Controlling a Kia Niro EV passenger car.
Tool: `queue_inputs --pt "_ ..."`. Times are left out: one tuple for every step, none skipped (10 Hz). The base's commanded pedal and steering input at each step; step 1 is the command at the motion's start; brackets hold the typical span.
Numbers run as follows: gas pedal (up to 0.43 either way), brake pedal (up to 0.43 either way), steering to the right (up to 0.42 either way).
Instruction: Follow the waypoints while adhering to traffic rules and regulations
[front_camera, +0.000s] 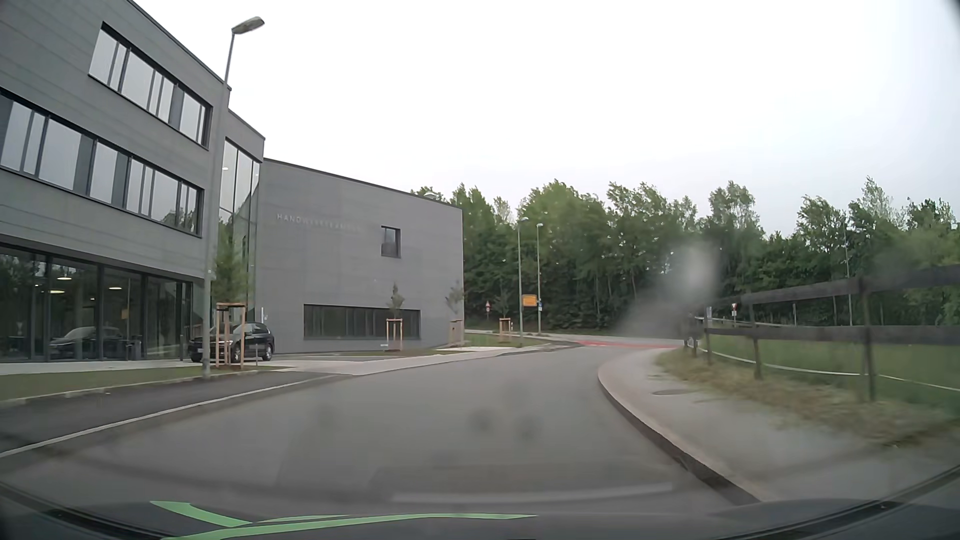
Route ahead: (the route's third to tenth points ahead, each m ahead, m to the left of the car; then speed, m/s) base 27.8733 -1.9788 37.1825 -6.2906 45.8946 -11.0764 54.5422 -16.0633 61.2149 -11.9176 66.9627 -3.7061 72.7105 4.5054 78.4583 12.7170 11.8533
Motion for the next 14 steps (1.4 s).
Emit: queue_inputs --pt "0.000 0.152 0.033" --pt "0.000 0.159 0.037" --pt "0.000 0.171 0.042" --pt "0.000 0.183 0.047" --pt "0.000 0.183 0.051" --pt "0.000 0.177 0.053" --pt "0.000 0.171 0.055" --pt "0.000 0.159 0.057" --pt "0.000 0.134 0.058" --pt "0.000 0.128 0.059" --pt "0.000 0.128 0.060" --pt "0.000 0.122 0.060" --pt "0.000 0.116 0.061" --pt "0.000 0.110 0.063"
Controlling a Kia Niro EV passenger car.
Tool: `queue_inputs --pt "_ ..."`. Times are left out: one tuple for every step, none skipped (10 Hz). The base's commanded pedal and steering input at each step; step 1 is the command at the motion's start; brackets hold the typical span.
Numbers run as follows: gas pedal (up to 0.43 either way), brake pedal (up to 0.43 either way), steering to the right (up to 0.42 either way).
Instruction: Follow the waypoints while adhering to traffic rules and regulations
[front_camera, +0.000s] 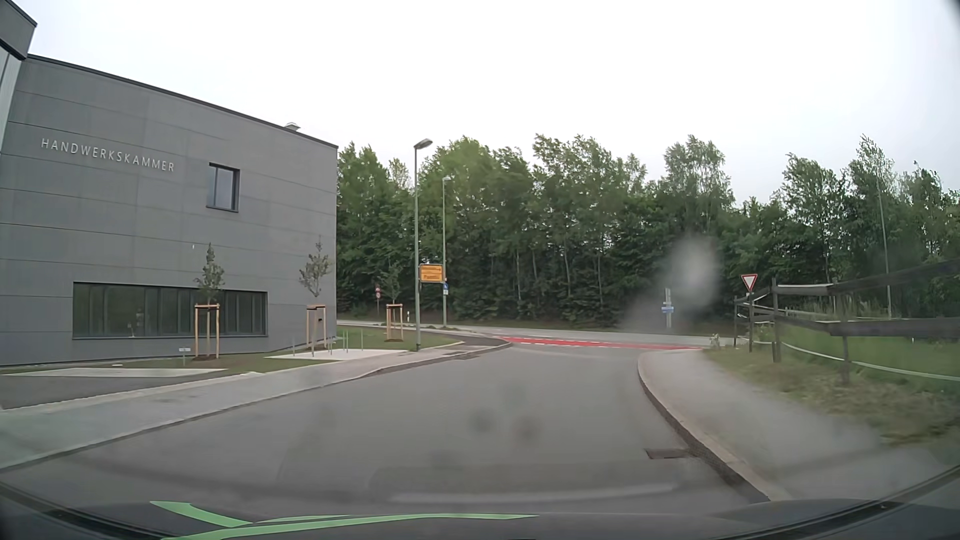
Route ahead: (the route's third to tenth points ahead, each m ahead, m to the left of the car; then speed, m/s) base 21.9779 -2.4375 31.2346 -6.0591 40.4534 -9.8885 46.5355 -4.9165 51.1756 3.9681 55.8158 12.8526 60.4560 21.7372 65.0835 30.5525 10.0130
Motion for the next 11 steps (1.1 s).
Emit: queue_inputs --pt "0.000 0.110 0.064" --pt "0.000 0.104 0.065" --pt "0.000 0.098 0.065" --pt "0.000 0.098 0.066" --pt "0.000 0.098 0.066" --pt "0.000 0.098 0.066" --pt "0.000 0.098 0.067" --pt "0.000 0.098 0.066" --pt "0.000 0.098 0.066" --pt "0.000 0.110 0.067" --pt "0.000 0.128 0.067"
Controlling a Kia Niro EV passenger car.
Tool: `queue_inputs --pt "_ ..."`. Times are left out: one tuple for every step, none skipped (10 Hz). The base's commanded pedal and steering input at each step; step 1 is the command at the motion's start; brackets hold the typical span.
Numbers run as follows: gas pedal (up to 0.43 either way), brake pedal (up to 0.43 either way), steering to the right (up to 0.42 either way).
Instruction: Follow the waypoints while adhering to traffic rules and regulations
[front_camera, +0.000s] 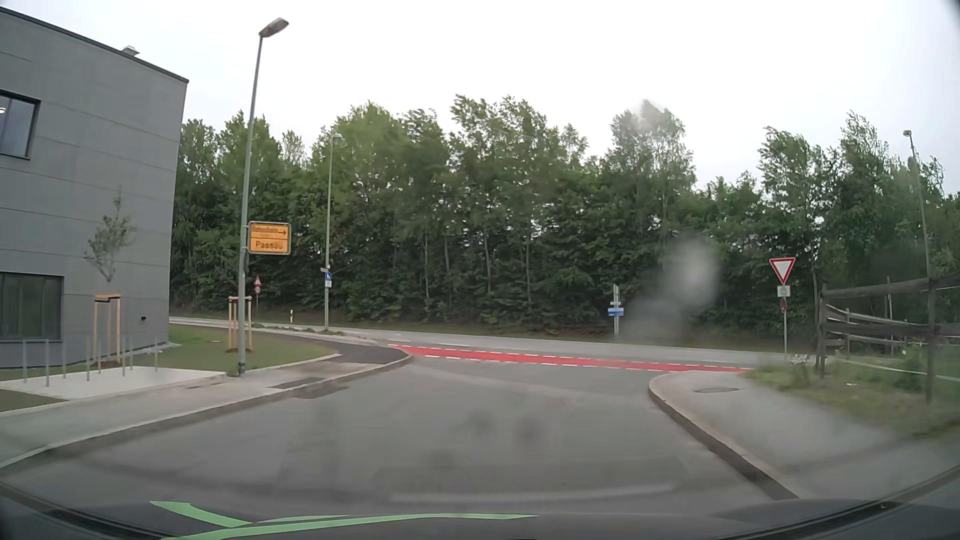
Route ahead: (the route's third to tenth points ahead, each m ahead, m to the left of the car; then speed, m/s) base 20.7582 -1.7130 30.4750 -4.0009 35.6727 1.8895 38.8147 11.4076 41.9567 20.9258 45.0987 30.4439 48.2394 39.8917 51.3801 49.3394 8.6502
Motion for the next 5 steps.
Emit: queue_inputs --pt "0.000 0.146 0.068" --pt "0.000 0.159 0.069" --pt "0.000 0.159 0.072" --pt "0.000 0.159 0.076" --pt "0.000 0.159 0.078"
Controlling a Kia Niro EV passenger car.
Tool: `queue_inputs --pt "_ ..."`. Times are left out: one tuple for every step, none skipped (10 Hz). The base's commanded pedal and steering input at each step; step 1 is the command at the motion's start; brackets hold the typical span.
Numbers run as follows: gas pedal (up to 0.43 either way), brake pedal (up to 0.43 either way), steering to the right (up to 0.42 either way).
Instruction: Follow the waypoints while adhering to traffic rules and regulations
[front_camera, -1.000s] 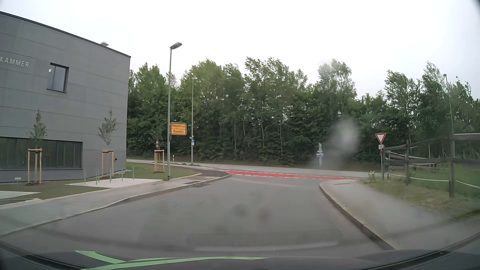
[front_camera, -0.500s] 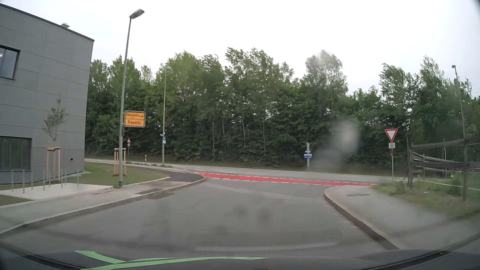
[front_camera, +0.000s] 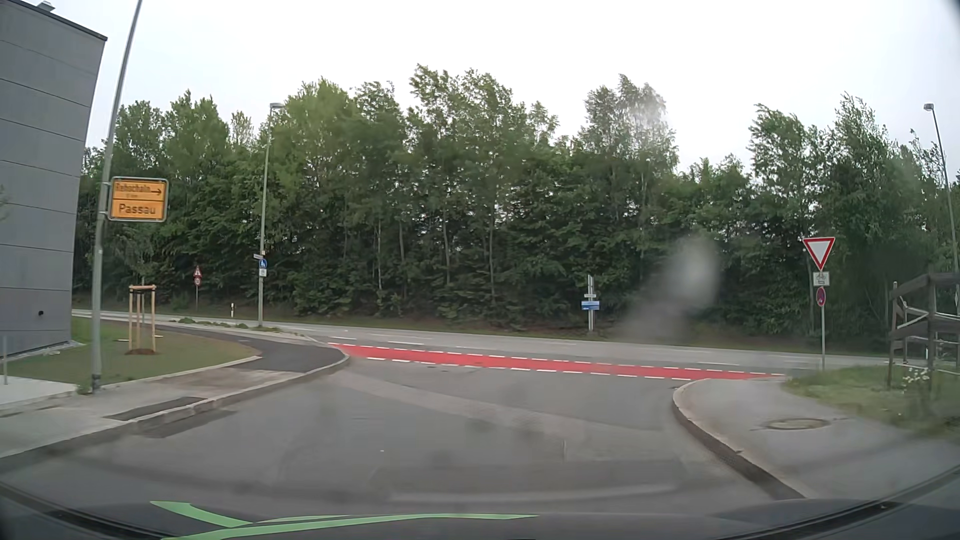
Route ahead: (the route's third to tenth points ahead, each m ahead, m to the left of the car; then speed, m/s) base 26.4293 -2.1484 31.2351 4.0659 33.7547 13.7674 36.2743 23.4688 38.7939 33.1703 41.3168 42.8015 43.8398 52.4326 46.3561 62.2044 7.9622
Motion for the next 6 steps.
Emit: queue_inputs --pt "0.000 0.159 0.082" --pt "0.000 0.159 0.085" --pt "0.000 0.165 0.087" --pt "0.000 0.177 0.091" --pt "0.000 0.189 0.095" --pt "0.000 0.189 0.099"
